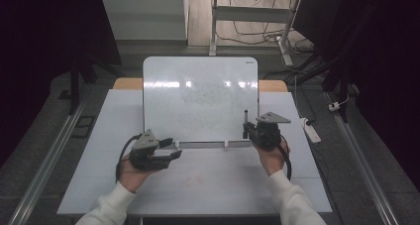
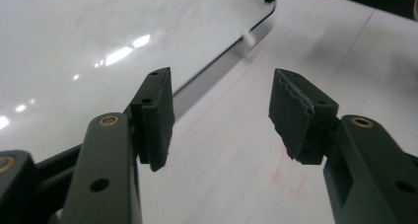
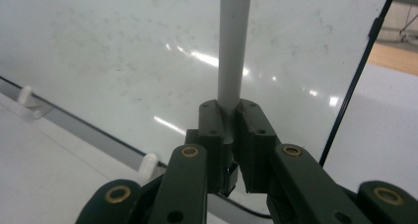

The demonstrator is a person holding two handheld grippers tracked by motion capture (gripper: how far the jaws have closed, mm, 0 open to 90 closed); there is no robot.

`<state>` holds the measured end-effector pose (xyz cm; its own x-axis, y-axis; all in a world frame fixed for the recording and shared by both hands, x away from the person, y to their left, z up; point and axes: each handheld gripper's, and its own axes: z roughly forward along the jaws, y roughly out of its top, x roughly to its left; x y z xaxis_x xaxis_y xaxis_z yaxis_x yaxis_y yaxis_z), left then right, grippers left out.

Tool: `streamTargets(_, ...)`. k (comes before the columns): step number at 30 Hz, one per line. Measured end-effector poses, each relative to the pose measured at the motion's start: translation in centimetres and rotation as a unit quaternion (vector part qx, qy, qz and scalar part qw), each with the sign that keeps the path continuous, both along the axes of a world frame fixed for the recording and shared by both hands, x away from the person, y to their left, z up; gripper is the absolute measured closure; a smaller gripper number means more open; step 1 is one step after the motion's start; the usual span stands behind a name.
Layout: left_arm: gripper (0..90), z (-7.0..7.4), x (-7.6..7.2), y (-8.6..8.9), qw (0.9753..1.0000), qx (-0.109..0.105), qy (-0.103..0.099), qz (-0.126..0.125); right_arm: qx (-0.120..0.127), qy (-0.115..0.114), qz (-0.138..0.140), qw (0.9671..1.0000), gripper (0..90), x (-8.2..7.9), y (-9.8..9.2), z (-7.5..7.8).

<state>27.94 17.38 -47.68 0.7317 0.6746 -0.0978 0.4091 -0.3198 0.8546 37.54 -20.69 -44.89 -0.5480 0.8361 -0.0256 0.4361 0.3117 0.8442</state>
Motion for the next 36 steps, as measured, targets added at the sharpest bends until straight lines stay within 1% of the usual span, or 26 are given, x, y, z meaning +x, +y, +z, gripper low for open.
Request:
streamTargets(1, 43.3, -0.2, -0.4, 0.7, 1.0, -0.002, 0.003, 0.005, 0.0, 0.01, -0.002, 1.0, 80.9, 0.6, 0.0, 0.0)
streamTargets(4, 43.2, -0.6, -1.3, 2.3, 0.9998, -0.009, 0.006, 0.017, -0.006, 0.026, -0.013, 0.9996, 80.9, 1.9, 0.1, -0.1)
streamTargets(7, 43.1, -1.0, -2.0, 3.5, 0.9996, -0.012, 0.007, 0.023, 0.005, 0.043, -0.022, 0.9988, 80.8, 3.0, 0.2, -0.3)
streamTargets(10, 43.0, -1.4, -2.5, 4.3, 0.9995, -0.009, 0.009, 0.027, 0.001, 0.044, -0.03, 0.9986, 81.0, 3.5, 0.5, -0.5)
streamTargets(12, 43.0, -1.6, -2.7, 4.7, 0.9995, -0.006, 0.01, 0.03, -0.006, 0.042, -0.036, 0.9985, 81.0, 3.7, 0.6, -0.6)
streamTargets(20, 42.8, -2.1, -3.2, 5.4, 0.9992, 0.001, 0.012, 0.039, -0.019, 0.034, -0.057, 0.9976, 80.6, 4.2, 0.4, -1.0)
streamTargets(25, 42.7, -2.4, -3.2, 5.5, 0.999, 0.005, 0.016, 0.042, -0.024, 0.028, -0.059, 0.9976, 80.2, 4.3, 0.2, -1.2)
streamTargets(28, 42.6, -2.4, -3.2, 5.5, 0.999, 0.005, 0.016, 0.042, -0.021, 0.026, -0.058, 0.9977, 80.1, 4.3, 0.2, -1.3)
streamTargets(36, 42.3, -2.5, -3.2, 5.7, 0.9989, 0.006, 0.016, 0.044, -0.021, 0.022, -0.056, 0.998, 78.0, 4.3, 0.2, -1.3)
